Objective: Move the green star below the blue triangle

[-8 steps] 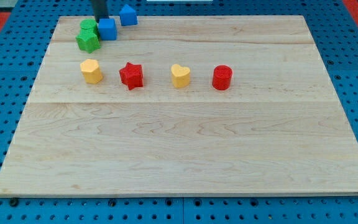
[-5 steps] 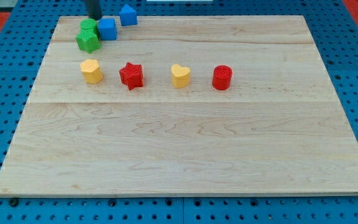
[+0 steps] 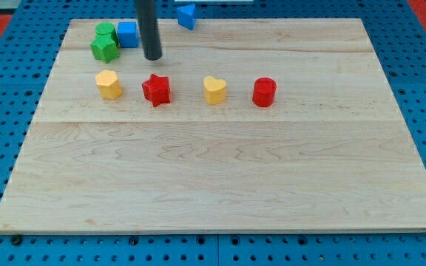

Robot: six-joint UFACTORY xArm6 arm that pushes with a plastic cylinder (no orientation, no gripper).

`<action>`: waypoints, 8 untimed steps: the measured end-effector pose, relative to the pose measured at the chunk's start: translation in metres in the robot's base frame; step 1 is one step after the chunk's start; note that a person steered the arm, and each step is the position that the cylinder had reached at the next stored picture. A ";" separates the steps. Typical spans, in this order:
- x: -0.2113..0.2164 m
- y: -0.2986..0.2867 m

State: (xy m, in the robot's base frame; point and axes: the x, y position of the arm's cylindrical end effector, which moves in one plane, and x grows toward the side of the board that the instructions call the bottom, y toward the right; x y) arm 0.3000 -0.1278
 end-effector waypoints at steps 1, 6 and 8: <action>0.023 -0.056; -0.022 -0.048; 0.002 -0.005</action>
State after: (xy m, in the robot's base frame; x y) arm 0.3023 -0.1332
